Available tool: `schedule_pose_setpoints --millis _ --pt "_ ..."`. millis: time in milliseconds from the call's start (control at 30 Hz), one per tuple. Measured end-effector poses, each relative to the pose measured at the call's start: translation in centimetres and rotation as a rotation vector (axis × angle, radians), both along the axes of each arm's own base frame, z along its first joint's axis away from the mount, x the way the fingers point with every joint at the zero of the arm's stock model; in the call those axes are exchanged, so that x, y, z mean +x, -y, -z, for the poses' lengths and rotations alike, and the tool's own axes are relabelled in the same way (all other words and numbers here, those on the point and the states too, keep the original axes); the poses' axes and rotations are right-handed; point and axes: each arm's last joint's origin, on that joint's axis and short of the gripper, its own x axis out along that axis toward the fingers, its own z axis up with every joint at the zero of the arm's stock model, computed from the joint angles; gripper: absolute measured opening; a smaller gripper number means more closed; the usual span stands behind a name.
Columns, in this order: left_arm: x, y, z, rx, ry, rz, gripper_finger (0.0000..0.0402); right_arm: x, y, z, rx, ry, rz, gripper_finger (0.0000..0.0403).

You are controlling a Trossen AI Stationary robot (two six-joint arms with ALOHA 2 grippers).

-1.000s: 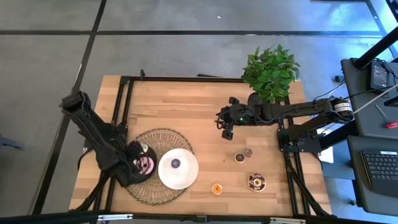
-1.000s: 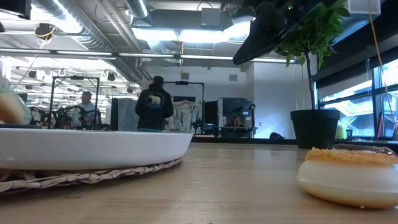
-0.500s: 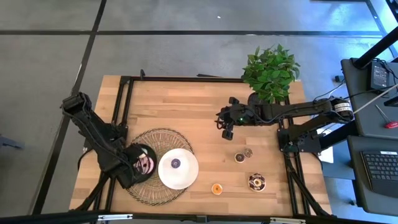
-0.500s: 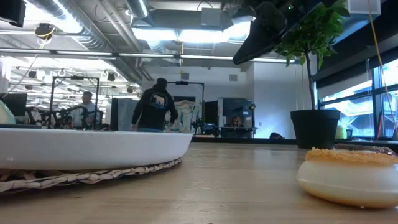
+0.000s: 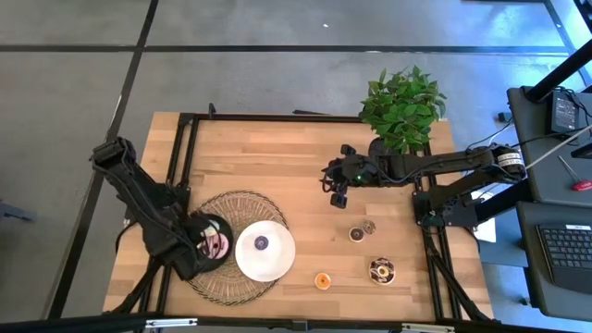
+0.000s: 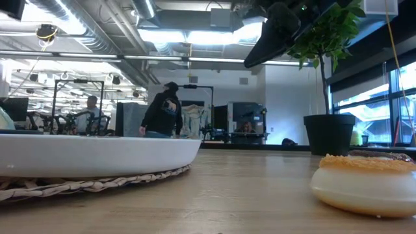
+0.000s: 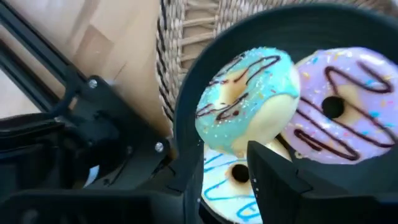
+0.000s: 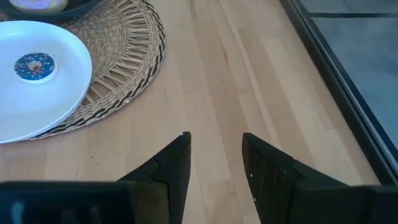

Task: Pick & Place donuts
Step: Put the large light blue donut on the black plate, then put the left small brown donut on the white plate

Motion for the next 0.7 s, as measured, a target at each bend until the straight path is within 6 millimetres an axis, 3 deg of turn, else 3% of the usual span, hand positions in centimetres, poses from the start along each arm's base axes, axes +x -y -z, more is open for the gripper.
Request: schedule_pose_setpoints --millis 133,267,367,500,700 --pt "0.4 0.2 -1.6 0.015 0.048 0.011 0.0128 -0.4 0.0 0.4 0.000 -0.058 0.000 0.0145" --pt "1.4 0.3 -2.8 0.127 0.286 0.069 0.0129 -2.0 0.0 1.5 0.046 -0.242 0.047 0.0145" --pt "2.5 0.0 -3.3 0.209 0.434 0.099 0.0126 -3.4 -0.2 2.4 0.183 -0.376 0.145 0.0145" --pt "4.2 -0.7 -3.2 0.211 0.454 0.094 0.0123 -4.6 -1.2 2.9 0.290 -0.484 0.229 0.0146" --pt "7.8 -2.0 -3.3 0.168 0.485 0.155 0.0116 -5.2 -3.8 4.4 0.260 -0.514 0.125 0.0145"
